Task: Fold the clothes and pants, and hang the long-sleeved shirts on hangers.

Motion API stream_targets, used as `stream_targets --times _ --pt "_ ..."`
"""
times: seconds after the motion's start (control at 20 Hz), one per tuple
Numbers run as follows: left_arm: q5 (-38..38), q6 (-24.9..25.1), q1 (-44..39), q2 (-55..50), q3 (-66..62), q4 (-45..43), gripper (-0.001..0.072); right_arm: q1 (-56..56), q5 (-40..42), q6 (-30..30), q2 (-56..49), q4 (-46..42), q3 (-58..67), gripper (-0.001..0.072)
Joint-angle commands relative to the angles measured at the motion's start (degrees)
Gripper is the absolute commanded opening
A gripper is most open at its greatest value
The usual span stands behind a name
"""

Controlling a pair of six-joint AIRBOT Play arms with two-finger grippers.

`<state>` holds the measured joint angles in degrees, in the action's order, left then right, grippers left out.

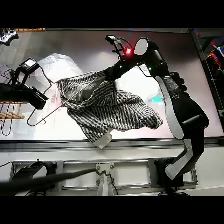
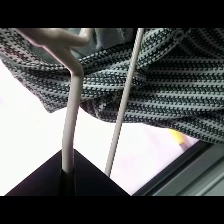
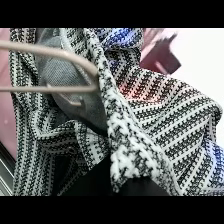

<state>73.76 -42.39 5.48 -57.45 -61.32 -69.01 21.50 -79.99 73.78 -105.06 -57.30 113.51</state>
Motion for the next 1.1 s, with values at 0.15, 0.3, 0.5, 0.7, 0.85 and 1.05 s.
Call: stream_targets --times 0.15,0.3,0.5,0.7,0.85,1.05 --pt "0.44 1.55 -0.2 -2.91 -0.09 2.51 0.0023 -0.02 0.9 0.02 0.0 0.09 0.07 0.0031" --pt "0.24 3.08 -1.27 -5.75 -0.09 3.98 0.0023 -0.02 0.94 0.0 0.07 2.69 0.13 0.003" --pt "-0.44 4.74 -5.64 -10.45 -0.11 6.23 0.0024 -0.02 1.6 -0.02 0.04 3.76 0.15 0.003" --pt "-7.43 7.72 -6.8 -11.21 -0.11 15.5 0.0023 0.22 0.04 0.0 0.07 5.44 0.17 0.0031" --pt "-8.39 11.39 -7.34 -12.17 -0.11 18.38 0.0022 0.76 -1.86 0.07 0.11 8.04 1.38 0.0032" --pt "-8.07 13.84 -9.51 -15.65 -0.11 18.69 0.0023 2.23 -0.68 0.13 1.38 8.98 3.04 0.0032"
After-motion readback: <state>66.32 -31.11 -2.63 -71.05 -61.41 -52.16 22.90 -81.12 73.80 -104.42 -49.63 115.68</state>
